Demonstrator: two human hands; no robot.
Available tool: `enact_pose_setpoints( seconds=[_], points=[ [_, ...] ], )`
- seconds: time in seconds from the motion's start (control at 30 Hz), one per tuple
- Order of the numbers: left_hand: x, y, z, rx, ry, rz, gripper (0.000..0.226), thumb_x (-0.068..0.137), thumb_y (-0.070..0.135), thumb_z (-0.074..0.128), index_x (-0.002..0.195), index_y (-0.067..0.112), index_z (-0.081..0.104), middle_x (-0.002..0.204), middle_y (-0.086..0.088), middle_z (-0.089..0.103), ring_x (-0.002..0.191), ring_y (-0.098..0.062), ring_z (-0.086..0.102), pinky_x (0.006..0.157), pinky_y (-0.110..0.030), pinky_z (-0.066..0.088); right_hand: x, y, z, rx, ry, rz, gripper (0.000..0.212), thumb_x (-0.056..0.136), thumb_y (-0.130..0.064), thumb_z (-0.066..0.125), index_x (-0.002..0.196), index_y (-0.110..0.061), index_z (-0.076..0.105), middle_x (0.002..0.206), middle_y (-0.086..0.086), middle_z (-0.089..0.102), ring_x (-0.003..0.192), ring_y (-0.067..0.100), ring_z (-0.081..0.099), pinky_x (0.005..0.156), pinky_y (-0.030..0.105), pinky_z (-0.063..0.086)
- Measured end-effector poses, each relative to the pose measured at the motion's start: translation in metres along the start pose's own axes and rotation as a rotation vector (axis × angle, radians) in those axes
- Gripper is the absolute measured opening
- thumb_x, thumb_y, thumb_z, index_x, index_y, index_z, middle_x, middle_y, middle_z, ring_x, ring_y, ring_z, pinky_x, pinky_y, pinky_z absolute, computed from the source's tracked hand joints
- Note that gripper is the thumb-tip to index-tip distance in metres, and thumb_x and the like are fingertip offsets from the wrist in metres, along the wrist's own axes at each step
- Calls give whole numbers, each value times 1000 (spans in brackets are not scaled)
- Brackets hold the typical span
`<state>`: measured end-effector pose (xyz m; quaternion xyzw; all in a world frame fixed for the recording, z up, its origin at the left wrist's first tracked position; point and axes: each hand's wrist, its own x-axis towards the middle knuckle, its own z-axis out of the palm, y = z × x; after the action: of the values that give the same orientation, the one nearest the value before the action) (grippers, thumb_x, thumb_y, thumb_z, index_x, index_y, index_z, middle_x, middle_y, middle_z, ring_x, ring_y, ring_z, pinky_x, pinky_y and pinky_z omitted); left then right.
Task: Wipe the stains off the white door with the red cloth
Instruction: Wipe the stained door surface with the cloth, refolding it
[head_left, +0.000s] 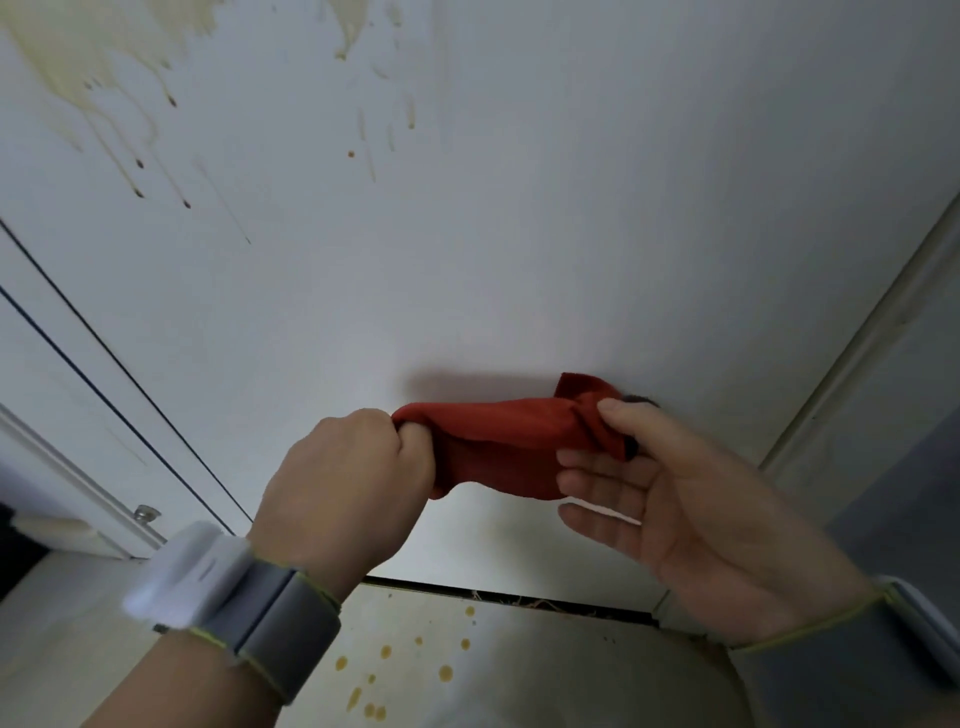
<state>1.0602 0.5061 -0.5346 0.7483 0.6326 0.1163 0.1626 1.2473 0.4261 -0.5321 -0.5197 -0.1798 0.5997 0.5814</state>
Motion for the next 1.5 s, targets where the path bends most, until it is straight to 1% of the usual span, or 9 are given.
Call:
enact_pose_setpoints(
  seconds=[0.07,0.2,0.3,0.47,0.73,0.9,1.1,1.37,1.5],
  points=[
    [4,-5,1,-25,-101,-93,33,97,23,36,73,8,53,67,-7,70,65,-31,72,71,-42,61,7,11,6,112,75,105,18,88,-26,69,87,-8,72,73,9,70,57,17,65,58,36,62],
    [7,-4,8,-629,-278,-341,42,95,19,34,92,-9,66,65,-22,73,61,-39,74,54,-35,61,10,26,19,418,85,304,15,83,-16,66,78,-2,65,65,10,65,50,18,61,57,35,62],
    [13,7,1,-933,-177,-323,43,99,17,33,90,-8,67,69,-25,73,56,-36,72,50,-34,58,10,15,30,460,11,247,15,73,-13,67,63,-2,69,68,10,68,49,18,64,56,34,62],
    [21,22,-13,-1209,-43,-246,37,102,18,38,90,-2,66,74,-24,74,62,-37,74,52,-38,62,11,-14,40,376,-13,66,31,92,-21,60,67,-6,72,73,9,72,52,16,67,57,31,62],
    [32,42,-57,-1483,152,-156,34,101,18,42,85,0,66,77,-22,76,63,-32,75,48,-29,58,5,-60,74,322,-66,-153,27,99,-31,56,95,-9,72,94,7,80,79,14,78,78,33,61],
    [36,53,-94,-1608,210,30,34,105,27,52,91,2,70,84,-19,78,76,-31,79,69,-32,65,-2,-83,92,300,-196,-335,39,105,-34,42,132,-15,61,110,5,78,102,15,75,100,36,56],
    [42,58,-111,-1669,226,248,30,101,38,57,98,12,72,93,-13,80,93,-28,78,86,-35,60,-3,-104,106,313,-273,-490,36,91,-40,49,121,-22,58,108,4,78,100,14,75,89,28,58],
    [51,52,-93,-1731,242,5,46,92,52,63,79,9,69,82,-21,78,74,-30,79,64,-30,64,12,-91,102,297,-169,-446,42,68,-43,63,100,-17,60,98,13,79,91,23,78,75,28,62],
    [51,53,-84,-1723,300,-10,47,92,52,63,79,8,68,80,-21,77,72,-32,78,68,-34,60,14,-89,100,302,-166,-406,60,70,-40,60,121,-9,62,97,16,79,88,23,78,72,28,63]
  ],
)
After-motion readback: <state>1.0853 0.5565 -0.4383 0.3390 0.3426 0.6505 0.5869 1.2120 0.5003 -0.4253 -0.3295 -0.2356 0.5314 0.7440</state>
